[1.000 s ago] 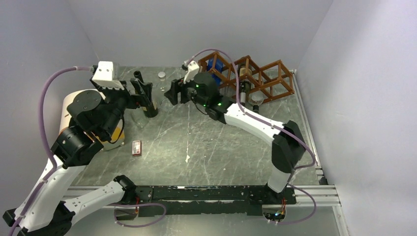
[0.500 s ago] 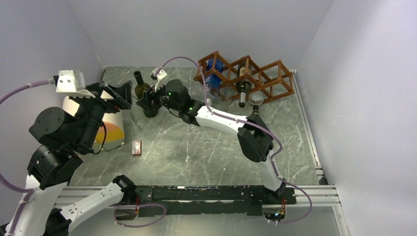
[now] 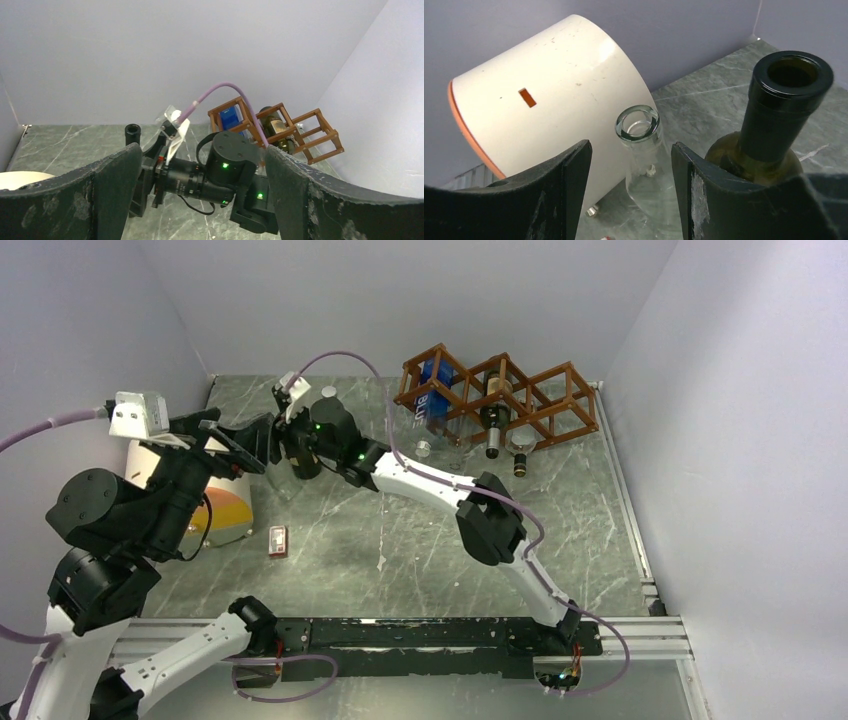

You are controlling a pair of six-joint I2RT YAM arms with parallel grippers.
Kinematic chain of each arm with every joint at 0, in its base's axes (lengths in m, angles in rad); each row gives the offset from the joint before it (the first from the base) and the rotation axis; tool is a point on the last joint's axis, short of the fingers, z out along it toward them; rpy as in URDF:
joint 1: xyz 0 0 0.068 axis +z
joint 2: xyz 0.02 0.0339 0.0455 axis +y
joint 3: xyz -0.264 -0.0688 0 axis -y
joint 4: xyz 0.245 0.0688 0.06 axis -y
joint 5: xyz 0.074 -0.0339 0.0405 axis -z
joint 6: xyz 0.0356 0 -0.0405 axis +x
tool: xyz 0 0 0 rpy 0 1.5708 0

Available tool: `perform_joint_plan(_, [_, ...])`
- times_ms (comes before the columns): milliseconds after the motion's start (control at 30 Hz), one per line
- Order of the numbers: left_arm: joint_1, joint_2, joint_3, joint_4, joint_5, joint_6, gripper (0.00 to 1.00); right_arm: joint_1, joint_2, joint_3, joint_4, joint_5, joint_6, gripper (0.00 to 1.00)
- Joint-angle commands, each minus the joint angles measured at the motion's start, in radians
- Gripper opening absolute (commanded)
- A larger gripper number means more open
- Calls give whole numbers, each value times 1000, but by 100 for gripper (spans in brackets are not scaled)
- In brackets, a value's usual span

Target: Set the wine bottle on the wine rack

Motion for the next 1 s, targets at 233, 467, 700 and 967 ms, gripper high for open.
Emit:
perform_joint_plan(233, [-2,-33,-16,44,39,11,96,11,76,109,-51,2,-41,44])
perform_joint_plan(467, [-2,-53,-40,66,9,6,96,12,-17,13,4,41,-33,17])
perform_joint_plan(700, [-1,-41,-40,50,-13,6,96,13,-124,-118,57,54,-68,11])
perform_joint_plan(967, [-1,-44,-57,55,-27,13,96,15,-201,-244,60,58,-141,22])
